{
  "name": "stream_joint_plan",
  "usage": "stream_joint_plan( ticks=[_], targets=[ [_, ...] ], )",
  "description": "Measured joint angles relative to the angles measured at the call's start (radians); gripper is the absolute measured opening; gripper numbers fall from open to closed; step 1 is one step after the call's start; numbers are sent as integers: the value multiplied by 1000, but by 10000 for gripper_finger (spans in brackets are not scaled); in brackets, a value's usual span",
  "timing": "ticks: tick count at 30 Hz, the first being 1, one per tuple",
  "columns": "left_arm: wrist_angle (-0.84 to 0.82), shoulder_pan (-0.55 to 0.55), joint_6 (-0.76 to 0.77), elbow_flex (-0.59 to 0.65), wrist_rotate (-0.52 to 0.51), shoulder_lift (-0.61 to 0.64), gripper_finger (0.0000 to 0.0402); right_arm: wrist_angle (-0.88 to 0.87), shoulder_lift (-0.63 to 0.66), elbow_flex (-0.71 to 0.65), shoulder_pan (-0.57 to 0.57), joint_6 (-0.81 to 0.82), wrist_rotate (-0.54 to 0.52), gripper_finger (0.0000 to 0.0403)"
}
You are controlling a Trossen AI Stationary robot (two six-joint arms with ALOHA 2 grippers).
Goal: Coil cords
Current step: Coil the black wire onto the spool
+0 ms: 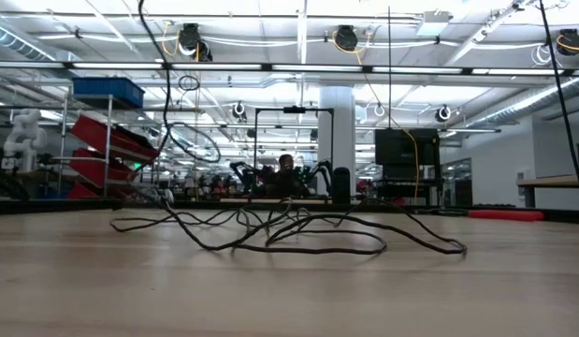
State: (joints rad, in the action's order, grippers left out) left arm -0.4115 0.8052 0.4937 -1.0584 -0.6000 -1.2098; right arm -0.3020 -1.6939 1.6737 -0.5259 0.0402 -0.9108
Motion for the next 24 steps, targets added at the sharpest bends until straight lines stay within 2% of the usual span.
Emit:
stream_joint_plan(
  ticks=[7,9,13,16,19,21,24],
  targets=[
    [-74,64,71,0,88,15,173,-13,0,0,0,2,0,0],
    [-79,75,75,0,70,15,173,-13,0,0,0,3,0,0],
    [-64,74,35,-6,-40,19,173,-13,0,0,0,3,0,0],
    [27,74,-102,-15,-197,20,173,-13,0,0,0,3,5,0],
    [168,74,-328,-15,-352,12,173,-12,0,0,0,-2,67,0],
    [244,73,-478,-16,-388,-3,173,-12,0,0,3,-3,98,0],
    [334,74,-616,-16,-389,-36,173,-12,0,0,3,-7,106,0]
  ],
)
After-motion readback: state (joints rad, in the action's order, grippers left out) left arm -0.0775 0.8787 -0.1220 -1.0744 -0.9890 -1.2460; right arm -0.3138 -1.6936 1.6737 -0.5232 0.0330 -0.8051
